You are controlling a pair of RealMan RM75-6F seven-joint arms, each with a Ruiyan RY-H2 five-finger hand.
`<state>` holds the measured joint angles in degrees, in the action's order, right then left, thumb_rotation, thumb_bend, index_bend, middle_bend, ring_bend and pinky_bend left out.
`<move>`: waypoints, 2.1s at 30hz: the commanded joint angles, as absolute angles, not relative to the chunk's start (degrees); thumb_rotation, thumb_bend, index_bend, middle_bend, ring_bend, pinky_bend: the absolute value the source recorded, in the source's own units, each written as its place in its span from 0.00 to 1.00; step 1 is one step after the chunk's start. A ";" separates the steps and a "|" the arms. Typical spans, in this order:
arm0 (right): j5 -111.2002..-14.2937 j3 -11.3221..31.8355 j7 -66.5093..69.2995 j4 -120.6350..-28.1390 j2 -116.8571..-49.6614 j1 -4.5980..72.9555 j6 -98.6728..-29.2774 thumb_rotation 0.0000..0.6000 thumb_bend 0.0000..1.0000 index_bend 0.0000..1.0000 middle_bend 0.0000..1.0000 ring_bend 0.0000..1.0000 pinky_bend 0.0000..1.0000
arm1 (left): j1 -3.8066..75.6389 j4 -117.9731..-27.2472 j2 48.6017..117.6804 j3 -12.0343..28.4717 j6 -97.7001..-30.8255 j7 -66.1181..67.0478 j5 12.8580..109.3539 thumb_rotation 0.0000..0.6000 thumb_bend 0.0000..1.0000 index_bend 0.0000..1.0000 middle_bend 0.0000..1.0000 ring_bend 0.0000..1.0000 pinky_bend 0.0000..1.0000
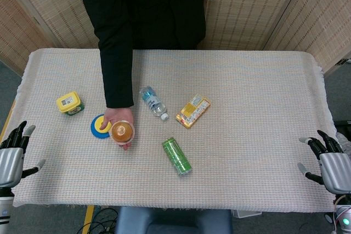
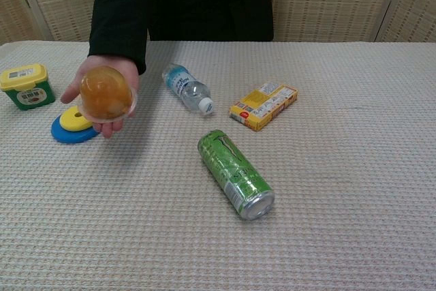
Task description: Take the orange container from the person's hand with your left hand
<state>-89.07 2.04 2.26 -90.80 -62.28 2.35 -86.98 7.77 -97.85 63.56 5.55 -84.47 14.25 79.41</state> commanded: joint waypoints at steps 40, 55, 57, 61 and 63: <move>-87.89 3.49 -0.79 -95.29 -58.74 3.69 -86.01 1.00 0.24 0.25 0.29 0.13 0.14 | 36.87 -97.23 67.37 10.00 -56.54 12.10 93.48 1.00 0.22 0.17 0.04 0.11 0.31; -86.87 3.30 0.62 -93.74 -59.43 3.24 -85.78 1.00 0.24 0.26 0.31 0.13 0.14 | 41.61 -93.79 71.38 10.92 -51.30 20.59 83.24 1.00 0.22 0.28 0.07 0.15 0.37; -86.74 3.30 0.83 -93.51 -59.52 3.26 -85.65 1.00 0.24 0.26 0.31 0.13 0.14 | 41.91 -93.56 71.54 10.68 -51.18 20.86 82.70 1.00 0.22 0.30 0.09 0.18 0.41; -86.65 3.34 1.17 -93.17 -59.67 3.28 -85.58 1.00 0.24 0.26 0.31 0.13 0.14 | 42.66 -93.19 71.60 10.29 -50.51 22.01 81.48 1.00 0.23 0.33 0.12 0.20 0.45; -86.60 3.34 1.33 -93.00 -59.70 3.24 -85.59 1.00 0.24 0.26 0.31 0.13 0.14 | 43.01 -93.02 71.55 10.08 -50.13 22.57 80.77 1.00 0.25 0.35 0.14 0.22 0.47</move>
<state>-86.61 3.34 1.31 -93.03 -59.69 3.25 -85.58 42.80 -93.15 71.57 10.22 -50.36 22.29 81.07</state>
